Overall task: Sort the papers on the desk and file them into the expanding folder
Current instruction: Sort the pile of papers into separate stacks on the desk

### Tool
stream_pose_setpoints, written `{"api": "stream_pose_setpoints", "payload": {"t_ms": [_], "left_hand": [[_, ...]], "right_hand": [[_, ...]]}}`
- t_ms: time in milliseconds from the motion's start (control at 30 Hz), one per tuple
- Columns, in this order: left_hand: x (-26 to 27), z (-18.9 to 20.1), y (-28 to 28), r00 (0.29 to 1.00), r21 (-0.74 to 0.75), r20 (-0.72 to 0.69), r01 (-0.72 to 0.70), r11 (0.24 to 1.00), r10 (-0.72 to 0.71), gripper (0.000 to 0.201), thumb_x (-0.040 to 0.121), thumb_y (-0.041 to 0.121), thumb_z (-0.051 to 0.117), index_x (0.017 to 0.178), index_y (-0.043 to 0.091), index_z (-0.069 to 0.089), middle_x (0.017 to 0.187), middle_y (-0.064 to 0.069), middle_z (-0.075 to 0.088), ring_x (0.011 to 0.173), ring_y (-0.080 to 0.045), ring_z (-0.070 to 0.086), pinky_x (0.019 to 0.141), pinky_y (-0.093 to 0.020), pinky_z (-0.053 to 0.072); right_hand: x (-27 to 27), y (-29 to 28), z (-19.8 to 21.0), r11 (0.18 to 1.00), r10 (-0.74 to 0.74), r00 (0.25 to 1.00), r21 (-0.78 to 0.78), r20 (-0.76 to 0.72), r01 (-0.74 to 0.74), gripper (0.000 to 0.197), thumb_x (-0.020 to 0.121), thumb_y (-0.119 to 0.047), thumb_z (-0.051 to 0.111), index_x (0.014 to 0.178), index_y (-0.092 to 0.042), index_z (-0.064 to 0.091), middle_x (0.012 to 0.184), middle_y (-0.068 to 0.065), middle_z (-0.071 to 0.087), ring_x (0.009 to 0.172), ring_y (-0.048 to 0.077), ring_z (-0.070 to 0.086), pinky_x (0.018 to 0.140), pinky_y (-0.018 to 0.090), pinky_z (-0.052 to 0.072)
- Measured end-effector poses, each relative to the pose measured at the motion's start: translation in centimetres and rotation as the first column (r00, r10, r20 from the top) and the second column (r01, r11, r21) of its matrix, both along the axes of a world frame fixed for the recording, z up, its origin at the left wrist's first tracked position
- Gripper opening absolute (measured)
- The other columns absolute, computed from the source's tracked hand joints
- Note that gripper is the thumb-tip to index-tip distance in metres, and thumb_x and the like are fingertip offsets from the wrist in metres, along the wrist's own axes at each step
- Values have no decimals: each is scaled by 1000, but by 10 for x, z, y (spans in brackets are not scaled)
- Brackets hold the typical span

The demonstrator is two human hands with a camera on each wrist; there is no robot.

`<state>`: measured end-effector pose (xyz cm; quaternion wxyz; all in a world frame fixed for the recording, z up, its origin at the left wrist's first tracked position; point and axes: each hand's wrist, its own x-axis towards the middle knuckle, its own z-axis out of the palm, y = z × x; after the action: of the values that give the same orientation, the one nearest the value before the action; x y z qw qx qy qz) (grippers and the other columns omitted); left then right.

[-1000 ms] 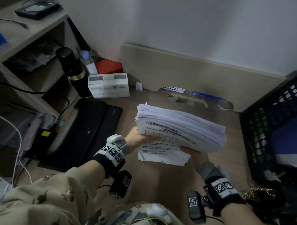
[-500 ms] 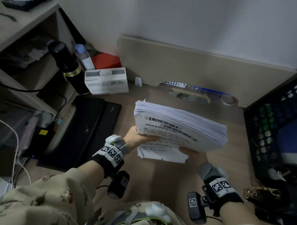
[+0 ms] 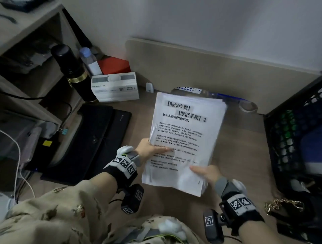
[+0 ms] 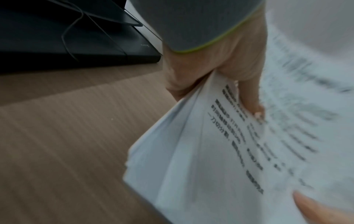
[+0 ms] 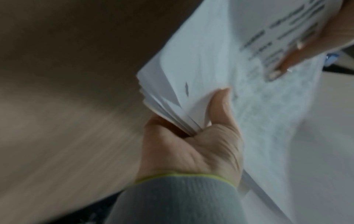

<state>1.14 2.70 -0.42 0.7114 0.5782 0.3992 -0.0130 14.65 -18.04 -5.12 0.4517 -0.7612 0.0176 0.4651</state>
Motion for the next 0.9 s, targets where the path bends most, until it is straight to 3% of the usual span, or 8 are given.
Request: {"api": "stream_pose_setpoints", "payload": {"t_ms": [100, 200, 333, 467, 600, 733, 800, 900], "left_hand": [[4, -12, -3, 990, 7, -139, 0, 1000, 1, 33, 66, 17, 89, 93, 7, 73, 85, -7, 76, 76, -24, 74, 72, -38, 61], [4, -26, -6, 961, 4, -271, 49, 999, -46, 36, 69, 23, 87, 96, 6, 71, 82, -7, 76, 72, -21, 74, 66, -33, 60], [-7, -43, -14, 943, 12, -314, 117, 993, -107, 41, 76, 26, 81, 110, 11, 64, 103, -6, 73, 86, -20, 71, 73, -33, 59], [-29, -55, -19, 952, 19, -296, 94, 995, -84, 42, 80, 28, 79, 114, 19, 56, 113, -6, 69, 95, -22, 69, 78, -34, 58], [-47, -63, -17, 958, -71, -266, 95, 993, -110, 54, 77, 38, 80, 121, 23, 53, 111, -4, 71, 98, -24, 70, 86, -47, 57], [-59, -61, -25, 943, -234, -257, 149, 961, -209, 74, 66, 46, 85, 128, 33, 47, 118, -2, 68, 105, -26, 67, 79, -44, 58], [-60, -62, -29, 960, -260, -212, 127, 957, -185, 80, 62, 42, 89, 128, 34, 45, 120, -3, 67, 105, -27, 67, 84, -48, 57], [-57, -60, -36, 987, -237, -145, 38, 971, -75, 70, 73, 24, 84, 130, 25, 44, 119, -7, 67, 104, -28, 68, 83, -45, 58]], "right_hand": [[-4, -1, -9, 1000, 31, 999, 4, -17, -31, 48, 64, -10, 85, 104, 7, 66, 100, 18, 71, 90, 30, 69, 90, 46, 53], [-9, -6, -16, 997, 65, 995, -26, -76, -67, 60, 62, -15, 86, 114, 4, 62, 104, 12, 71, 97, 27, 67, 96, 42, 51], [-11, -14, -35, 999, -36, 998, -15, -60, 36, 94, 53, -28, 91, 132, 0, 48, 122, 14, 63, 108, 29, 63, 98, 47, 48], [-26, -18, -14, 983, -184, 979, -17, -83, 183, 78, 84, -5, 68, 147, -2, 22, 134, 20, 52, 114, 33, 58, 100, 50, 45], [-36, -27, -15, 974, -223, 967, 9, -121, 226, 79, 88, -5, 63, 150, -7, 13, 133, 19, 53, 109, 32, 59, 96, 47, 46], [-40, -31, -16, 951, -291, 934, 45, -209, 307, 70, 89, -11, 63, 147, -5, 23, 127, 17, 55, 105, 30, 60, 92, 45, 48], [-42, -32, -18, 944, -312, 914, 26, -258, 329, 85, 82, -20, 72, 148, -9, 19, 137, 13, 49, 119, 30, 54, 100, 46, 44], [-39, -36, -44, 950, -293, 916, 28, -274, 312, 123, 47, -48, 90, 148, -21, 24, 141, 3, 48, 125, 26, 50, 107, 50, 38]]}}
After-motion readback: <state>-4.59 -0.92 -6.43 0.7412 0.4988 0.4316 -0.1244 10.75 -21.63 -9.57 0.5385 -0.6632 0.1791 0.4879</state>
